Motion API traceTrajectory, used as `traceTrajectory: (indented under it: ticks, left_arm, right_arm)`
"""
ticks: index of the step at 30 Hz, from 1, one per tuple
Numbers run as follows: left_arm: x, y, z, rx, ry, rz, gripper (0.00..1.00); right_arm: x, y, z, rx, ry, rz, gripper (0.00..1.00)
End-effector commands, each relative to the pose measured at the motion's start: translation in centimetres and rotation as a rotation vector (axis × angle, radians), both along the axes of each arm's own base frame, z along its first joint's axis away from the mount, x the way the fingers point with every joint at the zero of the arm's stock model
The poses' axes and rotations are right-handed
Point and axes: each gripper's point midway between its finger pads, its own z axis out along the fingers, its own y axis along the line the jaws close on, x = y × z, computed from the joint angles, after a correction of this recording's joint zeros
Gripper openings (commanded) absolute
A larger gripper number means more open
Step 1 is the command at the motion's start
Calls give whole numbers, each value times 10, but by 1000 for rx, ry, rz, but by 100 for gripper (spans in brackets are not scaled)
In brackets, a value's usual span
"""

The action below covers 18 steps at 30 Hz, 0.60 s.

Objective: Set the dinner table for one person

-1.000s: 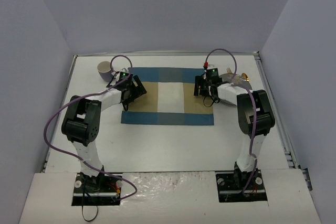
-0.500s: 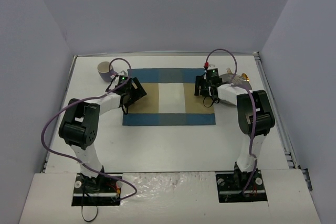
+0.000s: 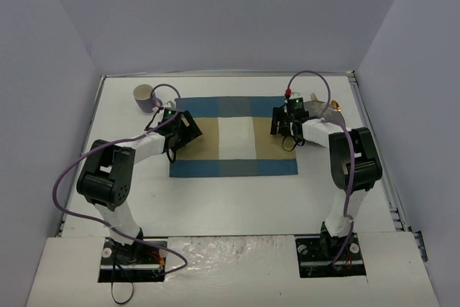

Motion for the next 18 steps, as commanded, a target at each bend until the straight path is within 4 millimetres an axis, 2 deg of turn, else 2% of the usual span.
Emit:
traceTrajectory:
  ticks: [1,4,8,13,16,18]
  left_arm:
    - [-52,14,-47,94,220,-31,79]
    - [-50,11,-42,105,206,-45,79]
    - [-51,7,-36,101,197,-49,79]
    - [-51,5,-26,94,178,-44,79]
    - [-52,6,-25,88,176,-32,79]
    - [-53,4,-26,78,179,-30,79]
  right_arm:
    - [-26,-17,-4,-24,69,-60,67]
    - [-30,-19,2,-23,57,-78,67]
    - [-25,-22,18,-30,15,-94,67]
    - [-20,6,61,67,-73,-33,67]
    - [-29,29,69,126,-73,16,68]
    - [-40,39,63,164,-44,31,68]
